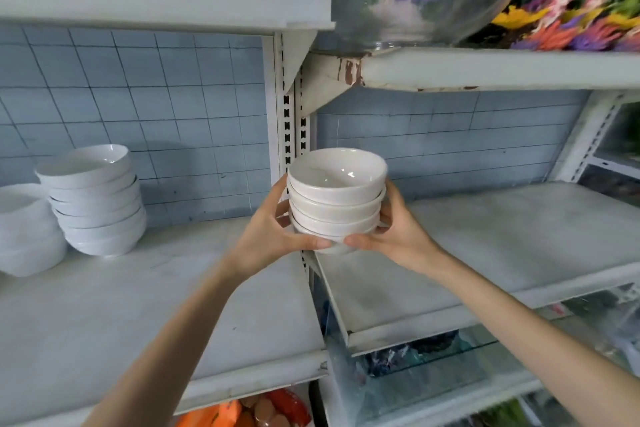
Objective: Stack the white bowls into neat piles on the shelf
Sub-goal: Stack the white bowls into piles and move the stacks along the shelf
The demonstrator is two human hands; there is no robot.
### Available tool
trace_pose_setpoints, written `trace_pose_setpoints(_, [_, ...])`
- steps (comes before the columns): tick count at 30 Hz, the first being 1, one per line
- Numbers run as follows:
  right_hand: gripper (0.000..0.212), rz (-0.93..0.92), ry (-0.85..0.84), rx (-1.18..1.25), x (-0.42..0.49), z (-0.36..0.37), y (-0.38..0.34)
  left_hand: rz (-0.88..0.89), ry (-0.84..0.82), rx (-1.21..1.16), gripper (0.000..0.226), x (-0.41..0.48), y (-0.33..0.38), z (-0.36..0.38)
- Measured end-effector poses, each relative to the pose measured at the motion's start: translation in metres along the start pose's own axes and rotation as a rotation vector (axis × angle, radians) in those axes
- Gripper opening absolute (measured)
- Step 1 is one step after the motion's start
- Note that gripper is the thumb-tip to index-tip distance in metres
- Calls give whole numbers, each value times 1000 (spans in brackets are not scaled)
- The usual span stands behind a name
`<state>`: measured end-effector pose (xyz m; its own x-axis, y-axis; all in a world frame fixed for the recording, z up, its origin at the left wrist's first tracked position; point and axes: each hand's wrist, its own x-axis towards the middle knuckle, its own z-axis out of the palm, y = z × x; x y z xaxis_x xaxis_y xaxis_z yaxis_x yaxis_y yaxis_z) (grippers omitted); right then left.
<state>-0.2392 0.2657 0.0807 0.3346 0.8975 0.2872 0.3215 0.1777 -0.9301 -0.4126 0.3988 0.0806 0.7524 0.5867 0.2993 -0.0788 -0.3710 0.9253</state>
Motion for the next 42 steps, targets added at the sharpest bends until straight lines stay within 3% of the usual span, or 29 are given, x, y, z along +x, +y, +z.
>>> trace_pose_setpoints(7, [133,0,24,-12,-40,-1,-15,38,-9,-55,112,-35,17,18])
trace_pose_setpoints(11, [128,-19,37,16,-67,-3,-26,65,34,-78,100,-59,34,36])
trace_pose_setpoints(15, [119,-34,57,55,-102,-4,-35,54,58,-80,102,-89,49,51])
trace_pose_setpoints(19, [110,-31,14,104,-131,1,-44,44,92,-53,106,-124,59,59])
trace_pose_setpoints(23, [117,-41,-34,95,-143,19,-51,29,144,-28,102,-154,64,51])
trace_pose_setpoints(30, [111,-78,-124,139,-135,73,-70,30,224,0,108,-197,71,5])
trace_pose_setpoints(35, [103,-111,-182,146,-113,142,-84,35,288,60,94,-226,70,-61])
trace_pose_setpoints(42, [114,-144,-279,190,-76,265,-98,3,345,103,107,-273,60,-178])
